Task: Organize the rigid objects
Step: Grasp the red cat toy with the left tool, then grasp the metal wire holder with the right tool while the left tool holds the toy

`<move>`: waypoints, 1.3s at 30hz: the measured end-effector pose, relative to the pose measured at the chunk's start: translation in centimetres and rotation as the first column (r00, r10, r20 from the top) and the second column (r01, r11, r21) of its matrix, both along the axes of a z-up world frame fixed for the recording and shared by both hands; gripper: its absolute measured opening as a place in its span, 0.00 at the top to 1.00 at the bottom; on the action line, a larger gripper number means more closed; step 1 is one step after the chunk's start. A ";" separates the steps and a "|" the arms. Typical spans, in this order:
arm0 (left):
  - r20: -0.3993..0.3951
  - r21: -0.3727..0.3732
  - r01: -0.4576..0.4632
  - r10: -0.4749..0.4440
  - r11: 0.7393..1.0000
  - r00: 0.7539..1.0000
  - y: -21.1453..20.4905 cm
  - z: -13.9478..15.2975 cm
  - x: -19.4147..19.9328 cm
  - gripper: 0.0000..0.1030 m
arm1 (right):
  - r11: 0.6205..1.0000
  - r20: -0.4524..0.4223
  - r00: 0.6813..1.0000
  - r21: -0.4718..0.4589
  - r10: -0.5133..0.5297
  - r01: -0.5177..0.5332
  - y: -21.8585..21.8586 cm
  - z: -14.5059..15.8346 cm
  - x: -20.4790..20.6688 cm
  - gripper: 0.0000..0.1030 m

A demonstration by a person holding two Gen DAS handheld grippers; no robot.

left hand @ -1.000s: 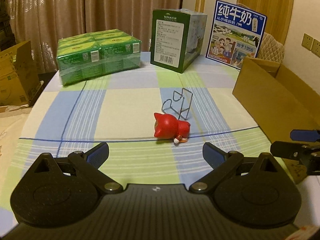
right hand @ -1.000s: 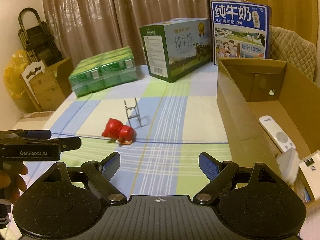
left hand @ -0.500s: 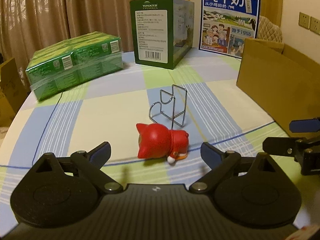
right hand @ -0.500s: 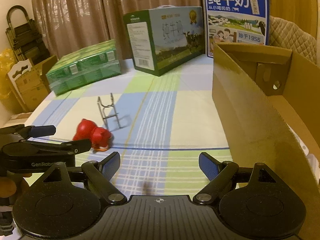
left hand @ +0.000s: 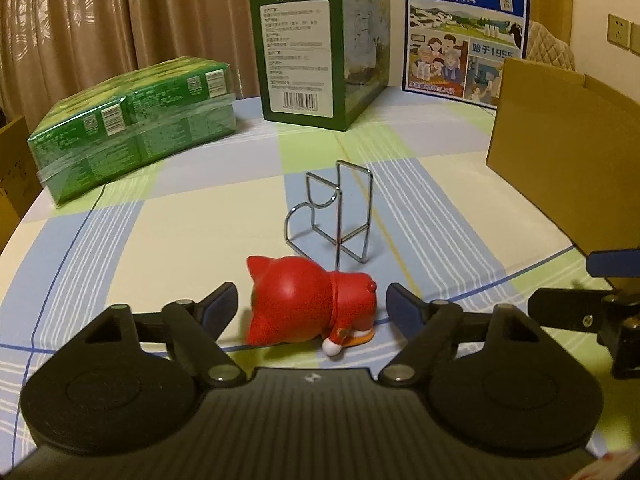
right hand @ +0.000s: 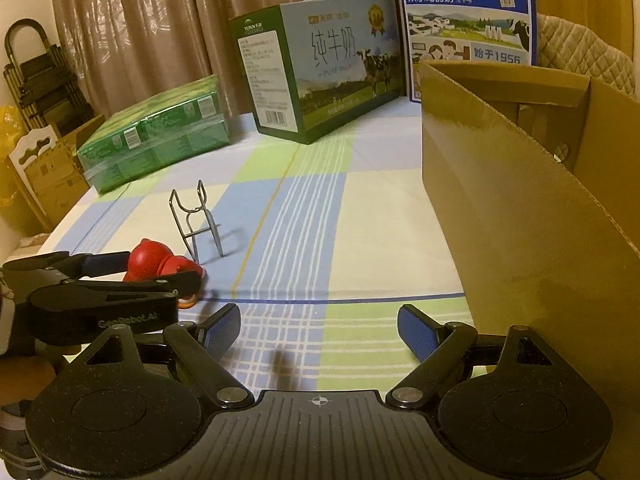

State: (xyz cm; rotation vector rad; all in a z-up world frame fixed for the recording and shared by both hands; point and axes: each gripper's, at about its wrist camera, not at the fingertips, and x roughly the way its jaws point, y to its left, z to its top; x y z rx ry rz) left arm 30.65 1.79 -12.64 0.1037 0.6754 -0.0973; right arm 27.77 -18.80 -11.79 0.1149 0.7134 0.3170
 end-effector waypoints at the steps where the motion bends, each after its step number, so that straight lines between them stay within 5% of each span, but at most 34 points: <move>1: 0.000 0.004 -0.002 0.002 1.000 1.000 0.0 -0.1 0.1 0.30 | 1.000 0.000 1.000 0.000 0.001 -0.001 0.0 0.0 0.0 0.19; 4: -0.007 -0.015 -0.001 0.001 1.000 1.000 0.2 -0.4 0.2 0.38 | 1.000 -0.003 1.000 0.003 0.003 -0.003 -0.1 0.0 0.1 0.19; 18: -0.014 -0.007 -0.072 0.072 0.997 0.997 5.3 3.7 -2.9 0.39 | 0.994 0.044 0.993 0.006 0.108 -0.109 2.9 1.8 1.1 0.19; 25: 0.002 -0.056 -0.152 0.152 0.987 0.988 8.8 4.4 -3.2 0.39 | 0.976 0.083 0.974 -0.069 0.210 -0.205 7.4 1.5 2.5 0.20; 32: 0.010 -0.086 -0.126 0.127 0.988 0.992 8.8 4.9 -2.6 0.39 | 0.955 0.108 0.953 -0.129 0.281 -0.267 10.5 0.2 4.8 0.20; 39: 0.019 -0.110 -0.112 0.114 0.988 0.993 8.8 5.4 -2.4 0.39 | 0.949 0.106 0.949 -0.144 0.298 -0.282 11.4 -0.5 6.3 0.39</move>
